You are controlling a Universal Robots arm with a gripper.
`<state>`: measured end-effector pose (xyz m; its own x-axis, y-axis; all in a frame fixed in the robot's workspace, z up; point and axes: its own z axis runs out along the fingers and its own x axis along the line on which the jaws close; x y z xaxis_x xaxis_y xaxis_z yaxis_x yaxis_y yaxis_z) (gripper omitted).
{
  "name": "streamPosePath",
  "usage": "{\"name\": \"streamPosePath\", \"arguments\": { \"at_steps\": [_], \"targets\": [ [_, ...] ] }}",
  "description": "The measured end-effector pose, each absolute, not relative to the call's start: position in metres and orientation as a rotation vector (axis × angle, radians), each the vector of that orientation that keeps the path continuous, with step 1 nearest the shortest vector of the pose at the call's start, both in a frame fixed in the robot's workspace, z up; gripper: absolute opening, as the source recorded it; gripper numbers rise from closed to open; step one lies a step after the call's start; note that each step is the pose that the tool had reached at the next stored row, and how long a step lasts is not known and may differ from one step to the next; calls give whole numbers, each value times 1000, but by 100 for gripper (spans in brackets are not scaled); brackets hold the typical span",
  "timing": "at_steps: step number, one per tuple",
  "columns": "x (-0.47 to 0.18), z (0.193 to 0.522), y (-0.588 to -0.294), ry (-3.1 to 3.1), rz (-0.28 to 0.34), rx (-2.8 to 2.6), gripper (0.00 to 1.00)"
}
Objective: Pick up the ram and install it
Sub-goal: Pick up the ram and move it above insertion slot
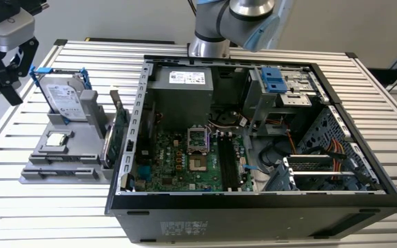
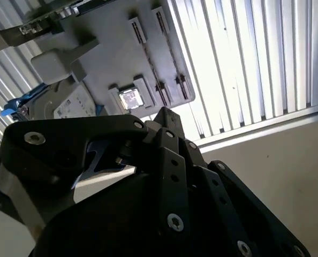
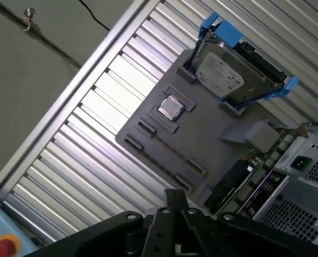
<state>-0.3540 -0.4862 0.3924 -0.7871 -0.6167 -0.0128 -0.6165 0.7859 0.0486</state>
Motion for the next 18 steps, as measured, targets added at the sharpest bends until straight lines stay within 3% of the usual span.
{"name": "streamPosePath", "arguments": {
  "at_steps": [18],
  "targets": [
    [-354,392,-485,-2915,-78,1153,0]
  ]
}}
